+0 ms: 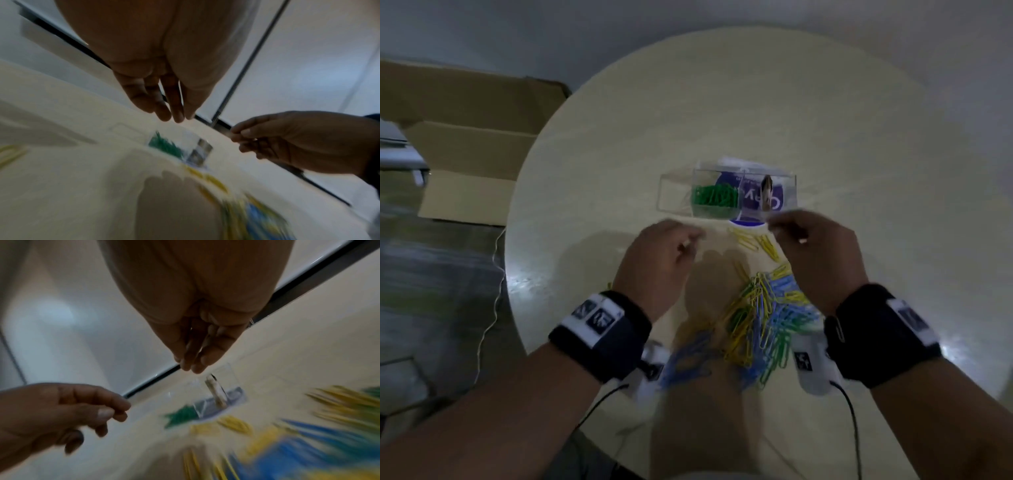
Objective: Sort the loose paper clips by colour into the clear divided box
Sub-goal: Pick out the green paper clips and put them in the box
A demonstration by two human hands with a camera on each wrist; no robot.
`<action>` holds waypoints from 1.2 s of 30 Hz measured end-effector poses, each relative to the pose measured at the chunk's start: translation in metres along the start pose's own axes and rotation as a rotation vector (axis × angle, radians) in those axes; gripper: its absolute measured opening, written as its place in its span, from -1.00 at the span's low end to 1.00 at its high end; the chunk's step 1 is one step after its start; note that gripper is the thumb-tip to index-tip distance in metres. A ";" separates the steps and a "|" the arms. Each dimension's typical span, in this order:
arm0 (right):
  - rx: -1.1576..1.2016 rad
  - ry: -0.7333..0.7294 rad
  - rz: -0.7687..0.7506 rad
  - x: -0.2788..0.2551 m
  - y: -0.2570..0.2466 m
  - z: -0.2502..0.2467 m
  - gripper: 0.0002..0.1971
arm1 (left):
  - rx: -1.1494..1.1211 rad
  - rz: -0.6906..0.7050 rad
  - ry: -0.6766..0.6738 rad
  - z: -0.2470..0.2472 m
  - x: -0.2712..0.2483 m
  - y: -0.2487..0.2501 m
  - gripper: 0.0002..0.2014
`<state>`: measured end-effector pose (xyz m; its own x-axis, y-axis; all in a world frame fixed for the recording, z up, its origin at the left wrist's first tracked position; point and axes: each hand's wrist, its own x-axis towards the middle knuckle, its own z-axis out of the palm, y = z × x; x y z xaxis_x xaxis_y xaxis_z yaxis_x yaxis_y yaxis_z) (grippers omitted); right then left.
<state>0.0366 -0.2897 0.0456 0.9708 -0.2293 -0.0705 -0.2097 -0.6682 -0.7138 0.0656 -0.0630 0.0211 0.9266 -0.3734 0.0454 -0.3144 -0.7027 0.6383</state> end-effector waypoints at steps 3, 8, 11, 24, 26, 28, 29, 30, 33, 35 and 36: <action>-0.171 -0.127 -0.214 -0.059 0.024 0.003 -0.80 | 0.169 0.219 -0.295 0.027 -0.053 -0.006 -0.71; -0.529 -0.518 -0.263 -0.127 0.059 0.024 -0.35 | 0.404 0.395 -0.391 0.054 -0.087 -0.005 -0.52; -0.586 -0.596 -0.252 -0.141 0.059 0.027 -0.27 | 0.374 0.294 -0.370 0.046 -0.077 -0.017 -0.60; -0.194 -0.056 -0.269 -0.095 0.060 0.020 -0.84 | 0.211 0.031 -0.107 0.011 -0.051 -0.035 -0.78; -0.231 -0.024 -0.251 -0.074 0.059 0.019 -0.91 | 0.253 -0.068 -0.064 0.016 -0.047 -0.031 -0.84; -0.321 -0.105 -0.242 -0.056 0.058 0.024 -0.86 | 0.251 -0.149 -0.084 0.024 -0.041 -0.030 -0.87; -0.362 -0.162 -0.259 -0.051 0.058 0.026 -0.83 | 0.244 -0.183 -0.105 0.027 -0.038 -0.028 -0.87; -0.400 -0.216 -0.287 -0.050 0.059 0.028 -0.82 | 0.244 -0.210 -0.117 0.029 -0.034 -0.027 -0.86; -0.515 -0.318 -0.272 -0.058 0.072 0.025 -0.64 | 0.306 -0.119 -0.096 0.030 -0.032 -0.019 -0.76; -0.597 -0.365 -0.250 -0.069 0.082 0.021 -0.46 | 0.300 0.102 -0.159 0.033 -0.043 -0.009 -0.67; -0.632 -0.390 -0.249 -0.074 0.086 0.020 -0.40 | 0.307 0.205 -0.244 0.036 -0.054 -0.005 -0.61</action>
<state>-0.0511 -0.3163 -0.0242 0.9441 0.1677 -0.2839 0.1071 -0.9703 -0.2170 0.0100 -0.0611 -0.0125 0.7741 -0.6303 -0.0589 -0.5679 -0.7325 0.3755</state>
